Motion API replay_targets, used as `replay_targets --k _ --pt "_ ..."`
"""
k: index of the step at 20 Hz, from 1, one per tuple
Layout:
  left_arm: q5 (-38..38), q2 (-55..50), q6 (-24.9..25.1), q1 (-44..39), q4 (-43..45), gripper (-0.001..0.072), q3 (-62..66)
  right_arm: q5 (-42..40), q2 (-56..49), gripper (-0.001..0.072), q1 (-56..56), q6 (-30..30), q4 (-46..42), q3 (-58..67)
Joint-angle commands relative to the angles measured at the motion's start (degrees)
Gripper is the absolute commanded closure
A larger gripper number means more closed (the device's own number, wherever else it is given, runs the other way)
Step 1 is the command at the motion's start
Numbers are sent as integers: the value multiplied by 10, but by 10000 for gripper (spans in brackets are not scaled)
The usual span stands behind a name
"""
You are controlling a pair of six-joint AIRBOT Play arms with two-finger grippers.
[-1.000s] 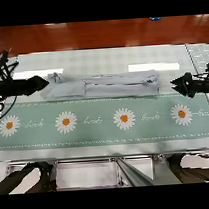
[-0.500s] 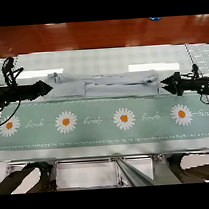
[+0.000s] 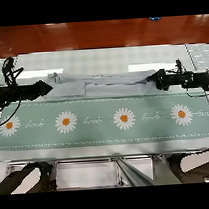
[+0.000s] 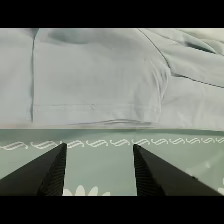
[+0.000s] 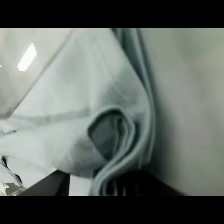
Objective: Fold the shirts.
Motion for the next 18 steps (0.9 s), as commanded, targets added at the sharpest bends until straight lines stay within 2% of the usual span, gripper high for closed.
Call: replay_targets --k 1,2,5,6,8,9,13,18 --pt "0 0 0 0 -1 199 0 -16 -25 504 36 24 2 41" --pt "0 0 0 0 -1 199 0 -14 -24 688 39 20 3 43" --pt "0 0 0 0 -7 204 0 14 -9 689 31 11 -15 43" --pt "0 0 2 -3 -17 247 0 27 1 689 25 12 -31 43" --pt "4 0 11 -21 -22 676 0 56 34 689 13 13 -79 43" --pt "15 -1 24 -40 -26 688 0 68 57 689 9 23 -111 43" --pt "73 -44 20 -163 -38 689 19 103 165 689 6 62 -233 37" --pt "70 -222 -13 -311 -38 689 167 126 324 689 -5 69 -269 -27"
